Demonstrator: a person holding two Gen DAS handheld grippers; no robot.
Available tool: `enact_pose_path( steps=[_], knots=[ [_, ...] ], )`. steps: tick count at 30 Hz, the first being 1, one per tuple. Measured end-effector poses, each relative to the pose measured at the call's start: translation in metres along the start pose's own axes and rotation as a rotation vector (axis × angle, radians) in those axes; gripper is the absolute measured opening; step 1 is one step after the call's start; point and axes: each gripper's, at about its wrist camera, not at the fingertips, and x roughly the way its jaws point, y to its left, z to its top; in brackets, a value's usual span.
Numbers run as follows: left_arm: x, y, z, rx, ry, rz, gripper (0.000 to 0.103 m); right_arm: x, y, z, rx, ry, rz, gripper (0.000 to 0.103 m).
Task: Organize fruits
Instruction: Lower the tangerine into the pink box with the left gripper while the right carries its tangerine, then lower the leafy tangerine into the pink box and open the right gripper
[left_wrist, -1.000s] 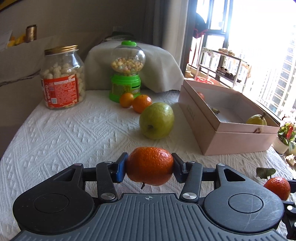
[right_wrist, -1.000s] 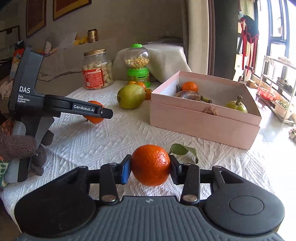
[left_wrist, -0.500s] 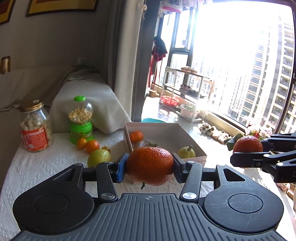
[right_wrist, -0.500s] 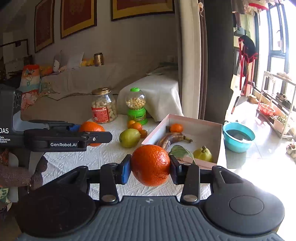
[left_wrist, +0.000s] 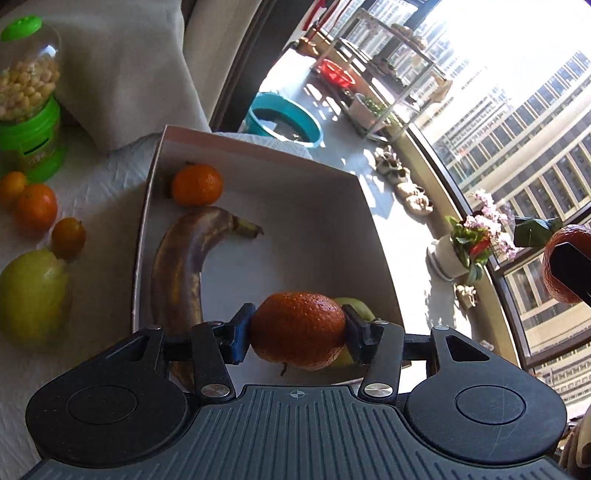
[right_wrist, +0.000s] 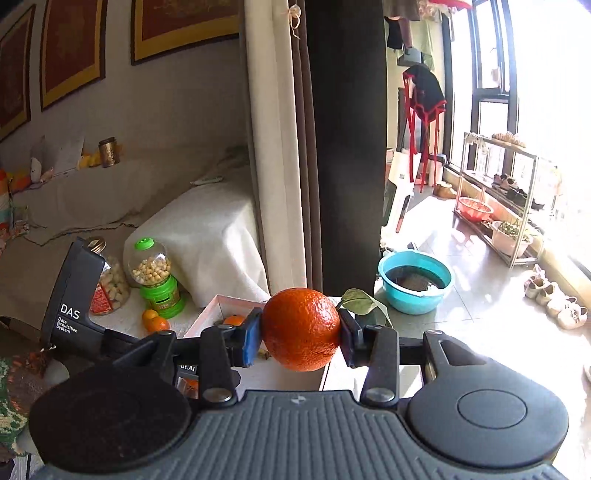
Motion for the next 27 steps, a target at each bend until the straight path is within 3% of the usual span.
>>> enact_pose_path(
  steps=[4, 6, 8, 13, 19, 21, 24, 27],
  knots=[
    [0.001, 0.013, -0.012, 0.022, -0.015, -0.059, 0.054, 0.04, -0.004, -0.009, 0.021, 0.074, 0.013, 0.042],
    [-0.024, 0.021, -0.02, 0.03, -0.105, -0.114, 0.054, 0.057, -0.003, -0.012, 0.044, 0.108, 0.035, 0.042],
    [-0.056, 0.03, -0.029, 0.052, -0.222, -0.112, 0.054, 0.075, 0.002, -0.015, 0.066, 0.144, 0.055, 0.042],
    [-0.12, 0.062, -0.072, 0.044, -0.462, 0.049, 0.054, 0.115, 0.032, -0.02, 0.054, 0.227, 0.061, 0.042],
    [-0.146, 0.1, -0.114, -0.057, -0.574, 0.163, 0.054, 0.15, 0.051, -0.028, 0.054, 0.288, 0.045, 0.043],
    [-0.146, 0.106, -0.121, -0.082, -0.585, 0.169, 0.054, 0.151, 0.052, -0.028, 0.062, 0.282, 0.052, 0.05],
    [-0.145, 0.113, -0.128, -0.114, -0.598, 0.172, 0.054, 0.13, 0.05, -0.022, 0.046, 0.243, 0.067, 0.05],
    [-0.142, 0.11, -0.138, -0.149, -0.631, 0.179, 0.054, 0.081, 0.035, -0.007, 0.045, 0.172, 0.072, 0.052]
  ],
)
